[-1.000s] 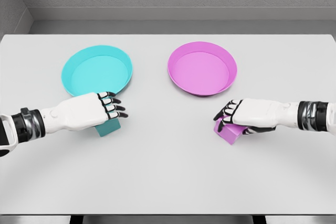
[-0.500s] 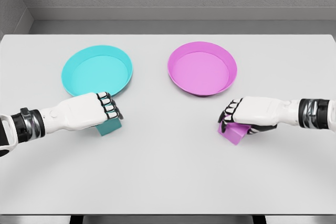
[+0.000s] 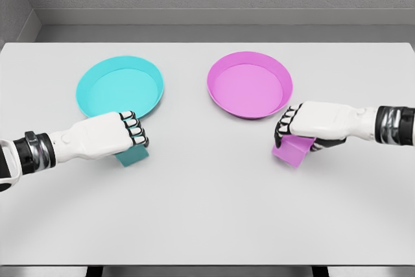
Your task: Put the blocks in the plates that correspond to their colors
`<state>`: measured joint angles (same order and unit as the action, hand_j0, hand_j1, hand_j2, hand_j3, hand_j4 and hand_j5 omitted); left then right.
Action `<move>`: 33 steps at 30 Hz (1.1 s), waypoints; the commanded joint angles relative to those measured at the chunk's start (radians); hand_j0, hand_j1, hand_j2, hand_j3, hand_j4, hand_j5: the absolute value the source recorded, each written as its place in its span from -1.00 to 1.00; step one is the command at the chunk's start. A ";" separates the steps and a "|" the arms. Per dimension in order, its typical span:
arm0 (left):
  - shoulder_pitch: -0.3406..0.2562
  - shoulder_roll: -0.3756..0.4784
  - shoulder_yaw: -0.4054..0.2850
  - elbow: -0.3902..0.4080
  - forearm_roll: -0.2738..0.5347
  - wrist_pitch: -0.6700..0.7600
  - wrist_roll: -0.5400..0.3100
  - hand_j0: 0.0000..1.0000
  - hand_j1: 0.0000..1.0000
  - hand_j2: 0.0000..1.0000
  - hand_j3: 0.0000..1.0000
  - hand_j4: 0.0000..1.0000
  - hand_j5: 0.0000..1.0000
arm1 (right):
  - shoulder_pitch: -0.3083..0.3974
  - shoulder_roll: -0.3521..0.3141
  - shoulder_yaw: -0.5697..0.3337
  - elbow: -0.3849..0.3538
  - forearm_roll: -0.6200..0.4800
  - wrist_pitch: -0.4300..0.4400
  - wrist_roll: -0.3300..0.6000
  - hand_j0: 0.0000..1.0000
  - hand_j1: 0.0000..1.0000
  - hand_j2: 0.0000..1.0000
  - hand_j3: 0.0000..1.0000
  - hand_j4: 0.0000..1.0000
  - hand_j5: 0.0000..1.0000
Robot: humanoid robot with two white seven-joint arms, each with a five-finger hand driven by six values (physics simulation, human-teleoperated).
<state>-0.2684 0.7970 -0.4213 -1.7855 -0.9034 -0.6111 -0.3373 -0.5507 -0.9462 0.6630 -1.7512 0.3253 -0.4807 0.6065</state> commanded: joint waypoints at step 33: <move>-0.296 -0.005 -0.077 0.250 0.153 0.000 0.001 -0.19 -0.19 -0.19 -0.19 -0.19 -0.19 | -0.117 0.047 -0.022 0.024 -0.005 0.140 0.001 0.15 0.15 0.15 0.15 0.15 0.15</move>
<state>-0.5859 0.8096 -0.4679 -1.5811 -0.7598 -0.6140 -0.3373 -0.6749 -0.8989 0.6409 -1.7277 0.3236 -0.3561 0.6082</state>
